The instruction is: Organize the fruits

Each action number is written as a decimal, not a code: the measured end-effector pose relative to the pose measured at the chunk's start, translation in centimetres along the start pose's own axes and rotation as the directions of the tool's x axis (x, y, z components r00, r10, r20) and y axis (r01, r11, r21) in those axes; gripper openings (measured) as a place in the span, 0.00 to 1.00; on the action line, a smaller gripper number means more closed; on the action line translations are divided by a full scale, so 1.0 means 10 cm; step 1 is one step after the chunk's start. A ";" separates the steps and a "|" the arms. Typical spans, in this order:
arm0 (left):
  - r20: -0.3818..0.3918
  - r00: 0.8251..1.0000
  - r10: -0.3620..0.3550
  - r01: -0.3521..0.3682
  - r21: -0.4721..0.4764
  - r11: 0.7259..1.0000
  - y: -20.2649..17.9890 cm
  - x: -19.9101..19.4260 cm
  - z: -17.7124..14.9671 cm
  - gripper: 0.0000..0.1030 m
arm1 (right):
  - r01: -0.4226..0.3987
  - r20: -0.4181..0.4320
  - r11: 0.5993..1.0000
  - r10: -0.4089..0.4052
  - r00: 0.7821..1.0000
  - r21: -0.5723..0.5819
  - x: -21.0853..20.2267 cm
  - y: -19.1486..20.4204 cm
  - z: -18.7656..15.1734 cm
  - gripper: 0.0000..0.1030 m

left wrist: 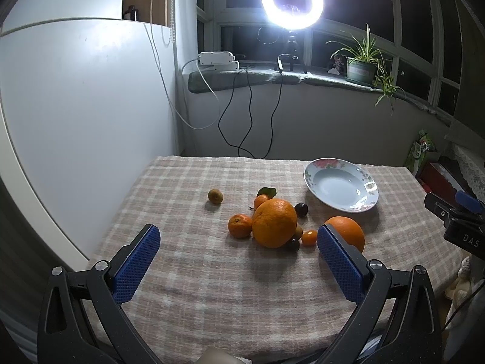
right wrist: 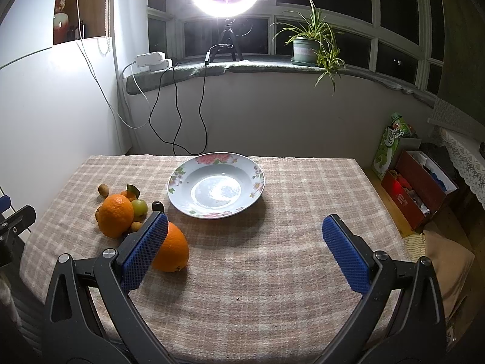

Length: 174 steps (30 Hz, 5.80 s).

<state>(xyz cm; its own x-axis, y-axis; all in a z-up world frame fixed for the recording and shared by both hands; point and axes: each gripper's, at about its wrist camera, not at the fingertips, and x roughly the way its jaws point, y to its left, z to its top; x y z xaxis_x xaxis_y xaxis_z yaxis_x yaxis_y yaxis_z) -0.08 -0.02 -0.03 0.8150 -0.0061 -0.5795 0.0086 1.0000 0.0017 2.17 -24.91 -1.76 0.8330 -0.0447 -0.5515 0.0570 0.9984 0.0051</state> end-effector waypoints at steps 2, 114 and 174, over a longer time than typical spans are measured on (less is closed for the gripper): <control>0.000 1.000 0.000 0.000 0.000 1.000 -0.01 0.00 0.00 1.00 | -0.001 0.000 1.000 0.001 1.000 0.000 0.00 0.00 0.00 1.00; -0.353 0.786 -0.508 0.487 -0.152 0.860 -0.94 1.42 -0.30 0.65 | -0.620 -0.481 0.742 0.654 0.584 0.256 1.75 0.33 -0.31 0.67; -0.257 0.820 -0.511 0.513 -0.066 0.856 -1.62 2.22 0.45 0.66 | -0.588 -0.369 0.775 0.629 0.685 0.230 2.32 -0.40 0.52 0.64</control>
<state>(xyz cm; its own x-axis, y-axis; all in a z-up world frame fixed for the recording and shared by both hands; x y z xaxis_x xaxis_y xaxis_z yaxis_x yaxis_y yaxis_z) 20.53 -16.42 -9.26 0.5150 -0.5142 -0.6858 0.3869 0.8534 -0.3493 24.12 -30.08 -10.22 0.4029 0.6101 -0.6822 -0.3193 0.7923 0.5200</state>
